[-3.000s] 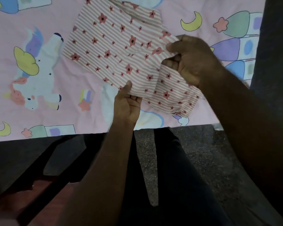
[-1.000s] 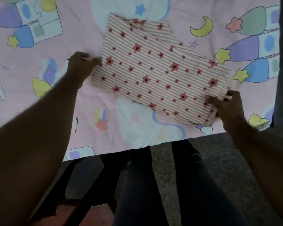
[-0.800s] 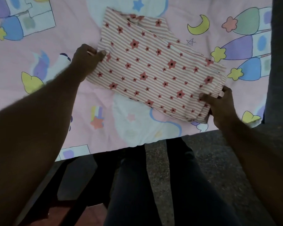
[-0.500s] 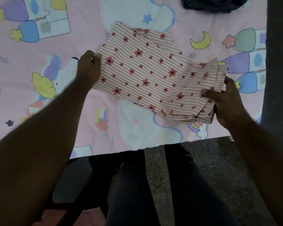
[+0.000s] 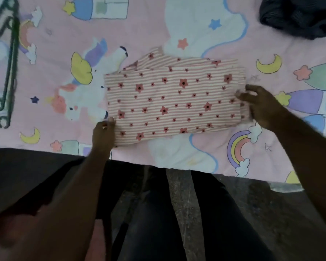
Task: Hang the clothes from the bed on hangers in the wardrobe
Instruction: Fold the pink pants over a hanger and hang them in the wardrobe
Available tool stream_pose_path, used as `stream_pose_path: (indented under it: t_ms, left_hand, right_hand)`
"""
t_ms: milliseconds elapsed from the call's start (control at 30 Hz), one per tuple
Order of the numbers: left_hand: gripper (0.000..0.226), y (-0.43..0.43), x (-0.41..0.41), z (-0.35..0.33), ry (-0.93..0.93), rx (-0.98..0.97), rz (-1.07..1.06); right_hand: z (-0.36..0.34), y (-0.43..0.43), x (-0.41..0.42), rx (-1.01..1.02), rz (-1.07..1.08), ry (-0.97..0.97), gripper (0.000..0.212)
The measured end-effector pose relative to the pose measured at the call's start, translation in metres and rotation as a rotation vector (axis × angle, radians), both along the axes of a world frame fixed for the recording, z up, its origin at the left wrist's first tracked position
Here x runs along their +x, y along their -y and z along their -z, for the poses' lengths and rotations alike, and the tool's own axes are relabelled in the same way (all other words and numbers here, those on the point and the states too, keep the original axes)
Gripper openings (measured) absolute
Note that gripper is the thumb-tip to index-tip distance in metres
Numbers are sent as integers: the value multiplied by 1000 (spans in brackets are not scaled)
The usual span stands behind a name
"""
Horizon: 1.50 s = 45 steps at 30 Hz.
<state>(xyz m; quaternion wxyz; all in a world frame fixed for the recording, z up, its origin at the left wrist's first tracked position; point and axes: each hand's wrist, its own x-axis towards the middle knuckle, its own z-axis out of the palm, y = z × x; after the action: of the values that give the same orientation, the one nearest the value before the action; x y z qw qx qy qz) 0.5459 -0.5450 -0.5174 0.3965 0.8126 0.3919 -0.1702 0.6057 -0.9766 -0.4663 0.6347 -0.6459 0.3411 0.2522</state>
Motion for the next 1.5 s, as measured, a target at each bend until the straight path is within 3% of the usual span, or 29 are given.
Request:
stream_pose_path:
  t_ms: [200,300,467,667,800,867,933,1000,1133,1267,1367,1500]
  left_hand:
    - [37,2,-1,6,46,110,99]
    - [34,3,-2,-3,106,149,78]
    - [28,13,-19,0,-23,37,-5]
    - [32,21,-11,-1,-67,83,-18]
    - [36,20,-21,-7,-56,70,91]
    - [37,17,-24,-10,-36,27,139]
    - [38,11,-26,-8,-27,-4,183]
    - [38,4,-28,-5,-36,-68,177]
    - [36,-10,-25,-6,-106,-322,152]
    - [39,-28,-13,-6,-383,-504,266]
    - [43,-39,-12,0,-490,-595,294]
    - [40,-42,-12,4,-496,-650,318]
  right_hand:
    - [28,-5,-5,-263,-184,24,79]
    - [20,4,-2,-326,-162,64,73]
    - [27,22,-17,-435,-238,46,70]
    - [40,19,-23,-569,-309,16,68]
    - [29,-3,-27,-928,-374,29,70]
    - [22,-28,-26,-1083,-446,213,62]
    - [25,-67,-23,-1016,-544,447,49]
    - [34,-114,-14,-796,-666,624,39]
    - [41,-219,25,-541,-986,592,31]
    - [48,-295,71,-569,-1060,640,37]
    - [60,-321,92,-615,-1139,545,45]
    - [72,-332,98,-706,-1171,593,22]
